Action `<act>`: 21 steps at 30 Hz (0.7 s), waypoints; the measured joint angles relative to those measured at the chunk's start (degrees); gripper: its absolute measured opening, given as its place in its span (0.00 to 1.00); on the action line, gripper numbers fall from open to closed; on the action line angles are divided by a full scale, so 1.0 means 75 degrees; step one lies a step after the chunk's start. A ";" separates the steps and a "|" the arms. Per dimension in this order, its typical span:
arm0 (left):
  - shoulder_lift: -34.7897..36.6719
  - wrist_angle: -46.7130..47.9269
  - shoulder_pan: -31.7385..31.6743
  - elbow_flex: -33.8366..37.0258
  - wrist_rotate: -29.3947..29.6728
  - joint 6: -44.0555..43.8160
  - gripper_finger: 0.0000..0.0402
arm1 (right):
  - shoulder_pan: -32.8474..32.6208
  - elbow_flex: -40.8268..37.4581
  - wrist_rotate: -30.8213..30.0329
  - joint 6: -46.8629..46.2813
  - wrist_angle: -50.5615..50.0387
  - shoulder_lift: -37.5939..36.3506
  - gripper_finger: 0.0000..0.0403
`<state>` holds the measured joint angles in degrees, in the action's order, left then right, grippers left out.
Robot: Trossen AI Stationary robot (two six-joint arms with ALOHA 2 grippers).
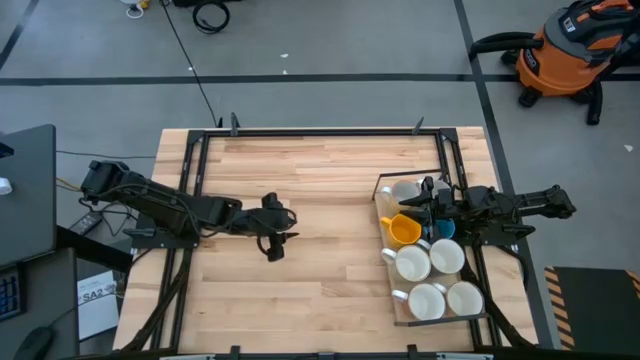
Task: Place coffee mugs
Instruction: Return to Home Position
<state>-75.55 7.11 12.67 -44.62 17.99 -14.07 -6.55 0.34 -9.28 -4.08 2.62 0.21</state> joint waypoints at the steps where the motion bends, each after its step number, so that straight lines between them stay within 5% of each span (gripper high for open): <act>1: 0.0000 -0.0210 -0.0003 -0.0001 -0.0001 0.0090 0.40 | 0.0000 0.0000 0.0000 0.0000 0.0009 0.0000 0.31; 11: -0.0006 -0.0435 0.0000 -0.1485 -0.0003 0.2269 0.40 | 0.0000 0.0000 0.0000 0.0020 0.0040 0.0000 0.31; 21: 0.0807 0.1531 -0.0191 -0.3002 0.0006 0.3420 0.40 | -0.0003 0.0003 0.0003 0.0020 0.0098 0.0012 0.31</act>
<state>-69.50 18.59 11.23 -67.14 18.03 11.58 -6.57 0.36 -9.26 -3.92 3.36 0.30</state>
